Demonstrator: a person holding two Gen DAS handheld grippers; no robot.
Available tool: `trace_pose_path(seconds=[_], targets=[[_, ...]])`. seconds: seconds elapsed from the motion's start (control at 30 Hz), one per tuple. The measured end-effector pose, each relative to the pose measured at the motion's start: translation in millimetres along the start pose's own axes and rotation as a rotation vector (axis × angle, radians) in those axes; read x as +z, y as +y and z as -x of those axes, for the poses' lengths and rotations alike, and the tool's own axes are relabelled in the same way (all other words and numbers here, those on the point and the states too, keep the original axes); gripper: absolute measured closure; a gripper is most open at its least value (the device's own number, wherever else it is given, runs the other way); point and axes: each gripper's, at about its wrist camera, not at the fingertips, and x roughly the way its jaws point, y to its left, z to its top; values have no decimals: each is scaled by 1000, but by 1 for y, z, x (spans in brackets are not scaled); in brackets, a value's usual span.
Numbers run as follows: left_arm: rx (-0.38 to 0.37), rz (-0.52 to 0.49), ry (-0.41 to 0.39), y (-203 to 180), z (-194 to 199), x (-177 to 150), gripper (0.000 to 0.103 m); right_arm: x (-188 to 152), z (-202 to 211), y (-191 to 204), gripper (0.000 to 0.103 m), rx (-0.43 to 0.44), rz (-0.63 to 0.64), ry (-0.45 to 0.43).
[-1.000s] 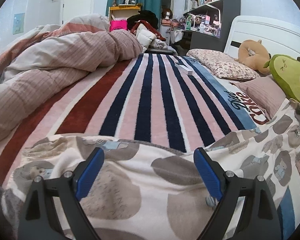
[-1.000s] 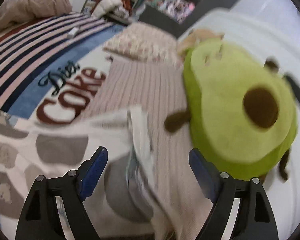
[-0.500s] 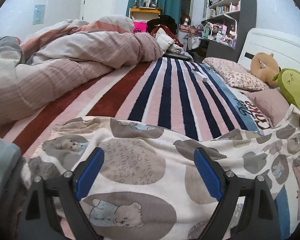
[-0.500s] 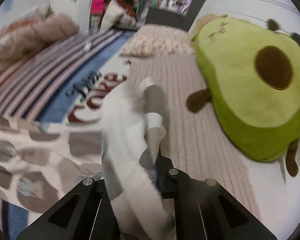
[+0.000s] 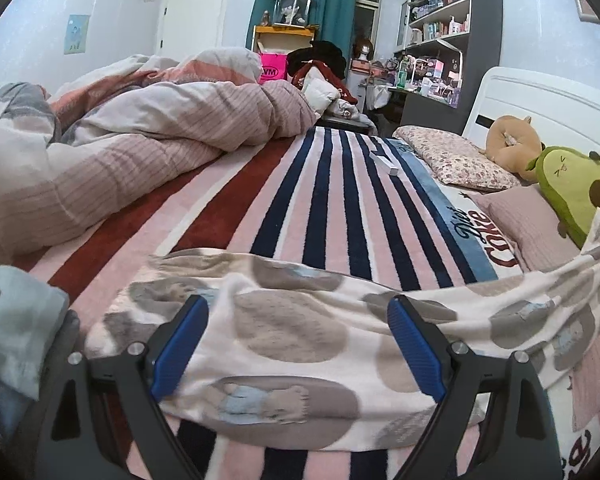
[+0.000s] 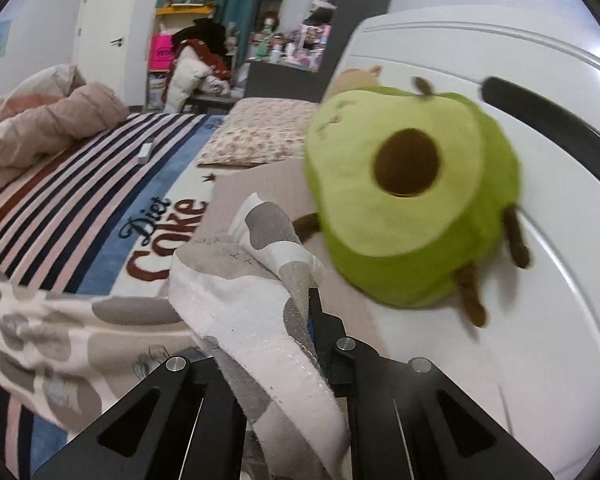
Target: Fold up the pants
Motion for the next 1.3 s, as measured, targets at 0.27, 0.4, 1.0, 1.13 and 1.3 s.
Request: trace_pose_path(seconds=[0.27,0.4,1.0,1.13,1.3], targets=[[-53,9,13,-2,0,-5,14,-8,-4,35,102,234,-12,187],[-83,-8,23,-2,-5,-8,14,3,12,98,102,423,19,190],[-287,-98,81,-36,-7,-22,14,-86,-21,327,65,765,183,425],[-406,-99,129,-60,-10,-29,14,-96,7,299,47,828,195,377],[-523,-97,193,-91,-12,-34,14,-113,24,250,45,836,127,251]])
